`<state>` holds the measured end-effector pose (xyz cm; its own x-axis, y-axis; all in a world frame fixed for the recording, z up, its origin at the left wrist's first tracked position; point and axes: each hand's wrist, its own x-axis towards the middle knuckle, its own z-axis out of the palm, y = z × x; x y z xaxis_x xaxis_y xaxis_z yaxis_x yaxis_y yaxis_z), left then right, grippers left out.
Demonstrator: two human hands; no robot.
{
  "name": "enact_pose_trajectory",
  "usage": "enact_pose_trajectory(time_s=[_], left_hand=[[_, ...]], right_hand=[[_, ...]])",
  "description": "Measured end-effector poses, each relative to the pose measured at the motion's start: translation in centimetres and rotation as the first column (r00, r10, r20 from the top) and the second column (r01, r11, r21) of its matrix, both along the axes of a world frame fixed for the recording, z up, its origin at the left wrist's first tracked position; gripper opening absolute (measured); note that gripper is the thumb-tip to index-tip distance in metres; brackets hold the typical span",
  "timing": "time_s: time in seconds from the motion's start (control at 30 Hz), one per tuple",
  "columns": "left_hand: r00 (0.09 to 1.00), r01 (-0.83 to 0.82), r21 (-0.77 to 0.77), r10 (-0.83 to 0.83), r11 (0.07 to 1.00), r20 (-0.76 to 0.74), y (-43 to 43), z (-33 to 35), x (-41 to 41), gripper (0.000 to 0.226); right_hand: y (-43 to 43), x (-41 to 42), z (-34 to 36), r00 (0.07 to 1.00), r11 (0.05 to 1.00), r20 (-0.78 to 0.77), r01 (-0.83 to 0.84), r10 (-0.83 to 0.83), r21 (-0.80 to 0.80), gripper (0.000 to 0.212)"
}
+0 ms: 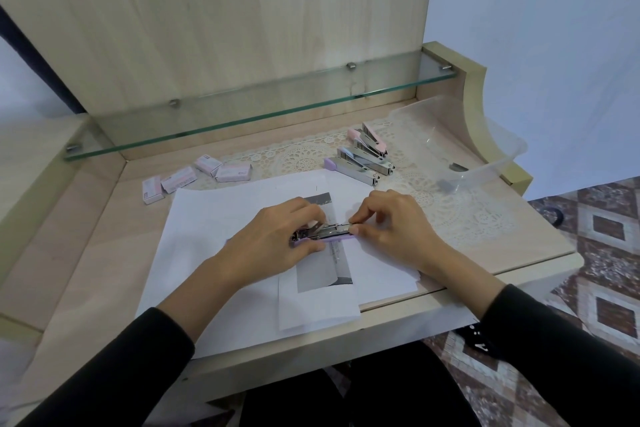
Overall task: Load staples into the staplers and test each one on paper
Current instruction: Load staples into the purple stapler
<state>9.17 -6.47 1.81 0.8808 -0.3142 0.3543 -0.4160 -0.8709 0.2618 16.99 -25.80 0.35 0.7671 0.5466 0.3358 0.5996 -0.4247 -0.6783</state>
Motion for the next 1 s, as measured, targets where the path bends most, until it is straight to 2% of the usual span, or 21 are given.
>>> enact_pose_trajectory(time_s=[0.17, 0.33, 0.5, 0.63, 0.73, 0.9, 1.0], left_hand=[[1.0, -0.026, -0.042, 0.027, 0.999, 0.013, 0.1, -0.3, -0.9, 0.023], [0.974, -0.209, -0.304, 0.171, 0.929, -0.146, -1.0, 0.4, -0.9, 0.042], [0.966, -0.257, -0.306, 0.248, 0.917, -0.068, -2.2, 0.3, 0.1, 0.014], [0.968, -0.247, -0.273, 0.25, 0.93, -0.022, -2.5, 0.2, 0.1, 0.016], [0.966, -0.249, -0.308, 0.257, 0.918, -0.016, -2.5, 0.2, -0.2, 0.004], [0.957, -0.288, -0.381, 0.277, 0.878, -0.085, -2.3, 0.4, -0.8, 0.009], [0.963, -0.267, -0.31, 0.266, 0.912, -0.048, -1.6, 0.5, -1.5, 0.006]], right_hand=[[0.0, 0.0, 0.0, 1.0, 1.0, 0.008, -0.004, 0.004, -0.001, 0.005], [0.0, 0.0, -0.1, 1.0, 1.0, 0.019, -0.004, 0.004, 0.003, 0.005], [0.0, 0.0, -0.2, 1.0, 1.0, 0.03, 0.001, -0.001, -0.011, 0.005], [0.0, 0.2, -0.4, 0.999, 1.0, 0.038, 0.0, -0.001, 0.006, 0.006], [0.0, 0.3, -0.4, 1.0, 1.0, 0.021, 0.0, 0.0, 0.002, 0.007], [0.0, 0.4, -0.4, 1.0, 1.0, 0.017, -0.007, 0.008, -0.011, 0.006], [0.0, 0.3, -0.5, 1.0, 1.0, 0.025, 0.0, 0.0, -0.004, 0.006]])
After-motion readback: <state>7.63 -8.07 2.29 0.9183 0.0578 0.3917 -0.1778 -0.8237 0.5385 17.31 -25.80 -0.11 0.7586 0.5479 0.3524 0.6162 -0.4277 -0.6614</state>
